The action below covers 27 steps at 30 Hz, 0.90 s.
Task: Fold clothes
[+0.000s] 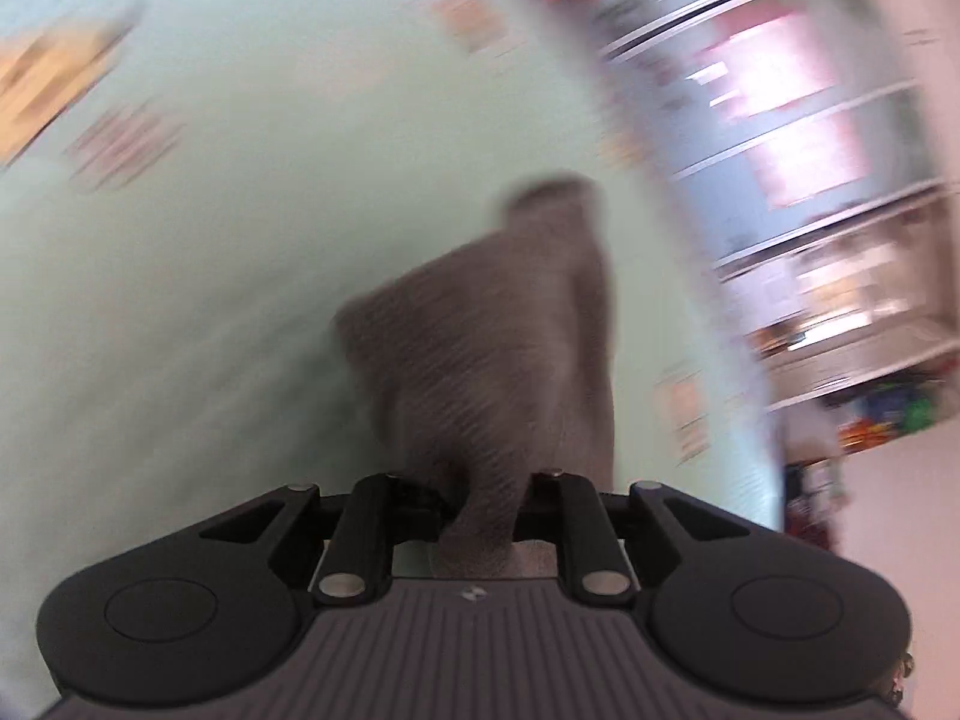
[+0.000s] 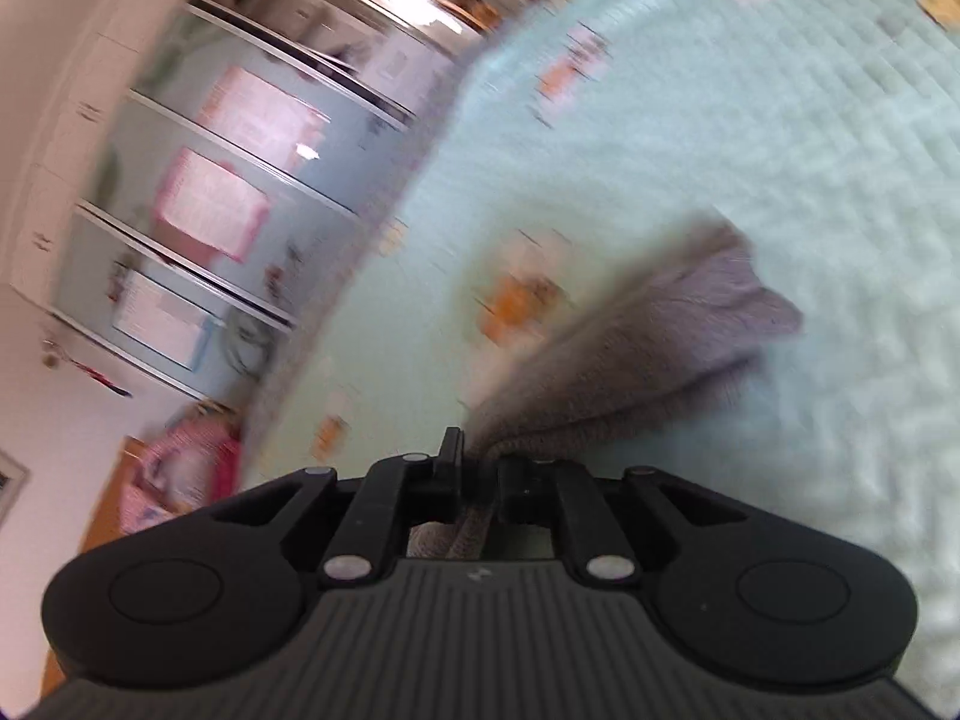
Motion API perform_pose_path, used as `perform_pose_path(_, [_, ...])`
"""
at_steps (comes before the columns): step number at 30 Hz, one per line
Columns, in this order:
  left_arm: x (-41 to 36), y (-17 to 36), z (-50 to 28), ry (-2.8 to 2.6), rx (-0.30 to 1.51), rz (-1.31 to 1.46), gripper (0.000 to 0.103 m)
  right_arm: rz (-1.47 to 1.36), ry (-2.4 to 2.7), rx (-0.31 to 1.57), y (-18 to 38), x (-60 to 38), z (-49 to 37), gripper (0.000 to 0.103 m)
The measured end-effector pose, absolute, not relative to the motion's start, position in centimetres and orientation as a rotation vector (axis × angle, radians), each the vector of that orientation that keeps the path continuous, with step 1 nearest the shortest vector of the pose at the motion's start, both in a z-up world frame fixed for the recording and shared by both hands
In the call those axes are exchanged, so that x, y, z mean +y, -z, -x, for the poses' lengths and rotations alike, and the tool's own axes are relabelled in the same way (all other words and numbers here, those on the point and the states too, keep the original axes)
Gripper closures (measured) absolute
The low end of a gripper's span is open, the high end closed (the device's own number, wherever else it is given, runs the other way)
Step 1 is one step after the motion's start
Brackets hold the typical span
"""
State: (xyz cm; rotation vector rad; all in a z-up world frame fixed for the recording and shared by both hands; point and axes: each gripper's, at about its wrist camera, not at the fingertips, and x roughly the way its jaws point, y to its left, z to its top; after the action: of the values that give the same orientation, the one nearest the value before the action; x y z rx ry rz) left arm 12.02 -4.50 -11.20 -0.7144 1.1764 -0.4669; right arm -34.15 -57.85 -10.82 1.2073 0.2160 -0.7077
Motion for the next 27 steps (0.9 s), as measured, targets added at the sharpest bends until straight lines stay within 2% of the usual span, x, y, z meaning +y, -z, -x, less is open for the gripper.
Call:
perform_pose_path(3, [-1.6,12.0,-10.6,0.478,1.151,0.824,0.076,-1.314,0.781,0.221,12.2,-56.1,36.7,0.076])
perform_pose_path(5, [-0.4,11.1,-10.0,0.498,1.117,0.856,0.075,-1.301,0.777,0.171,10.7,-54.3,38.0,0.069])
perform_pose_path(8, [0.0,9.4,-9.1,0.547,1.081,0.842,0.069,-1.193,0.668,0.164,7.3,-50.9,37.5,0.069])
perform_pose_path(10, [-0.3,8.4,-8.4,0.576,1.059,0.802,0.066,-1.103,0.483,0.209,5.5,-48.1,35.0,0.066])
perform_pose_path(12, [-0.8,8.1,-7.6,0.600,1.054,0.787,0.066,-1.009,0.282,0.294,5.0,-44.6,30.6,0.051])
perform_pose_path(14, [-1.2,8.2,-7.0,0.621,1.066,0.783,0.066,-0.865,0.140,0.388,5.0,-40.7,25.8,0.048])
perform_pose_path(19, [-1.9,8.7,-6.1,0.658,1.109,0.737,0.066,-0.434,-0.014,0.547,7.3,-31.7,15.8,0.047])
perform_pose_path(21, [-2.4,8.6,-5.5,0.671,1.115,0.703,0.066,-0.386,-0.029,0.553,8.4,-30.5,13.8,0.047])
perform_pose_path(27, [-4.5,8.8,-4.2,0.689,1.117,0.551,0.057,-0.288,-0.036,0.517,9.5,-29.4,10.6,0.047])
